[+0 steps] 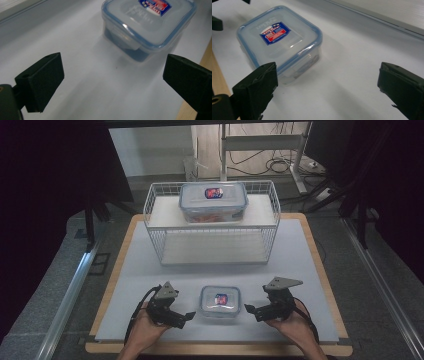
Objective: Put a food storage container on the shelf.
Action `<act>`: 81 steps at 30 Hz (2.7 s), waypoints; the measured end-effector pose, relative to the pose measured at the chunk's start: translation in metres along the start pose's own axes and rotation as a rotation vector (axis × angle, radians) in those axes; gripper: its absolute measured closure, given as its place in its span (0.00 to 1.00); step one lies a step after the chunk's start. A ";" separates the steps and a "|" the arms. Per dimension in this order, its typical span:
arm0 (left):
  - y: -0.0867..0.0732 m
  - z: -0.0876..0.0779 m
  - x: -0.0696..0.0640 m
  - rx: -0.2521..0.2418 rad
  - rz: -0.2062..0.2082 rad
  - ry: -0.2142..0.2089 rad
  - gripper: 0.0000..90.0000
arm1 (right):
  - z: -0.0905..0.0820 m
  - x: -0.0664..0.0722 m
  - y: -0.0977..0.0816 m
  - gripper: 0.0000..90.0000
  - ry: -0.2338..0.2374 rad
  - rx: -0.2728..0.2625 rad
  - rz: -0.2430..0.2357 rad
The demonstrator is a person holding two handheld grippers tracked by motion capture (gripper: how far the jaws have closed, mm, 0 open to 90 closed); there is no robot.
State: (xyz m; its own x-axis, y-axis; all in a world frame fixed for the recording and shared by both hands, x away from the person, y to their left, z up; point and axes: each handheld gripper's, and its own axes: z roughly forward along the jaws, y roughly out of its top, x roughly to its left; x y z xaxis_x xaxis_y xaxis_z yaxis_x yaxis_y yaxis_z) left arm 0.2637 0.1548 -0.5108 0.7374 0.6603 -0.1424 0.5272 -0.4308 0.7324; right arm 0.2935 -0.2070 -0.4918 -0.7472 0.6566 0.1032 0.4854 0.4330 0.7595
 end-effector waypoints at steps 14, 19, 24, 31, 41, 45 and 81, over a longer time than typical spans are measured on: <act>0.027 0.038 0.005 0.001 -0.063 -0.171 0.09 | 0.026 0.010 0.011 0.14 0.132 0.069 0.031; 0.031 0.049 0.006 0.010 -0.113 -0.231 0.09 | 0.037 0.009 0.012 0.14 0.179 0.082 0.076; 0.031 0.052 0.001 0.050 -0.093 -0.260 0.08 | 0.047 0.004 0.013 0.17 0.262 0.101 0.150; 0.030 0.047 -0.007 0.062 -0.085 -0.236 0.12 | 0.043 0.007 0.014 0.25 0.276 0.132 0.164; 0.019 0.031 0.001 -0.015 -0.172 -0.256 0.43 | 0.030 0.010 0.007 0.44 0.283 0.110 0.182; 0.017 0.026 -0.002 -0.036 -0.168 -0.248 0.49 | 0.026 0.010 0.005 0.52 0.293 0.096 0.191; -0.002 0.026 0.010 -0.083 -0.310 -0.370 0.59 | 0.024 0.002 -0.007 0.60 0.368 0.047 0.298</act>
State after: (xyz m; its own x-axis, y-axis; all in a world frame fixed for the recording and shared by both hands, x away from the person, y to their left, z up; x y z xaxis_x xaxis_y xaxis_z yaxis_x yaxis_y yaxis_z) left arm 0.2808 0.1464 -0.5311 0.6594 0.4804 -0.5783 0.7214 -0.1879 0.6665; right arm 0.2993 -0.1935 -0.5121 -0.6796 0.4974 0.5392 0.7164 0.2922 0.6335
